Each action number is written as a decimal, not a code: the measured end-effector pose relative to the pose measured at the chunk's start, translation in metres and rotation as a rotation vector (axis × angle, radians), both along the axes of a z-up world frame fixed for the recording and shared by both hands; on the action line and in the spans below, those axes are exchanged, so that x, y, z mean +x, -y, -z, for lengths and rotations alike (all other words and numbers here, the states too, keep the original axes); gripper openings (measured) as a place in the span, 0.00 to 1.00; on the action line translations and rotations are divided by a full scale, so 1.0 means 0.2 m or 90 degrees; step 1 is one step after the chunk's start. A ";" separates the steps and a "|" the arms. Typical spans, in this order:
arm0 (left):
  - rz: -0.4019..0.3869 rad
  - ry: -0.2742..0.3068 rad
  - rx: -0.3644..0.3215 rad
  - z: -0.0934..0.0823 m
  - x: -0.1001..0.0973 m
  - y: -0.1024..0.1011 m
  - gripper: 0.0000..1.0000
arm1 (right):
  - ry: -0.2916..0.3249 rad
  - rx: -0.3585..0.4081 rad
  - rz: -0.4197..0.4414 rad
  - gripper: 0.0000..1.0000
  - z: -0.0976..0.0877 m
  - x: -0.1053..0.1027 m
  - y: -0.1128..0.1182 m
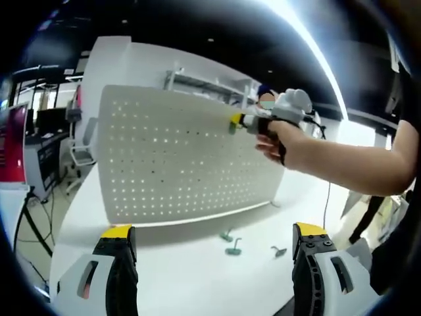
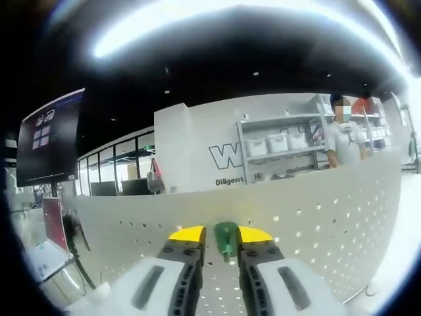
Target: Insert the hook assembly into the mounting plate slot until the hook locks in place.
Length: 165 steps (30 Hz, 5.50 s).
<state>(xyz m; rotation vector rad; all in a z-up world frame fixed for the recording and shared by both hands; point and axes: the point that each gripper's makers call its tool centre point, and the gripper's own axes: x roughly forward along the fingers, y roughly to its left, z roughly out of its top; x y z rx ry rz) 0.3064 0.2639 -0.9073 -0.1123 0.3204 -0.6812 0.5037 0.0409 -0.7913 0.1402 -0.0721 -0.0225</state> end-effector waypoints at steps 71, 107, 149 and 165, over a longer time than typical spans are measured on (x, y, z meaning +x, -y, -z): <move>-0.014 -0.015 0.034 0.06 -0.18 -0.04 1.00 | -0.036 -0.082 -0.098 0.29 0.10 -0.55 0.01; -0.016 -0.058 0.062 0.20 -0.24 -0.05 1.00 | -0.209 -0.133 -0.246 0.33 0.72 -1.19 -0.15; 0.018 -0.131 0.101 0.41 -0.13 -0.06 1.00 | -0.372 -0.133 -0.300 0.33 1.36 -0.91 -0.34; 0.002 -0.152 0.092 0.44 -0.10 -0.09 1.00 | -0.425 -0.097 -0.256 0.30 1.53 -0.67 -0.31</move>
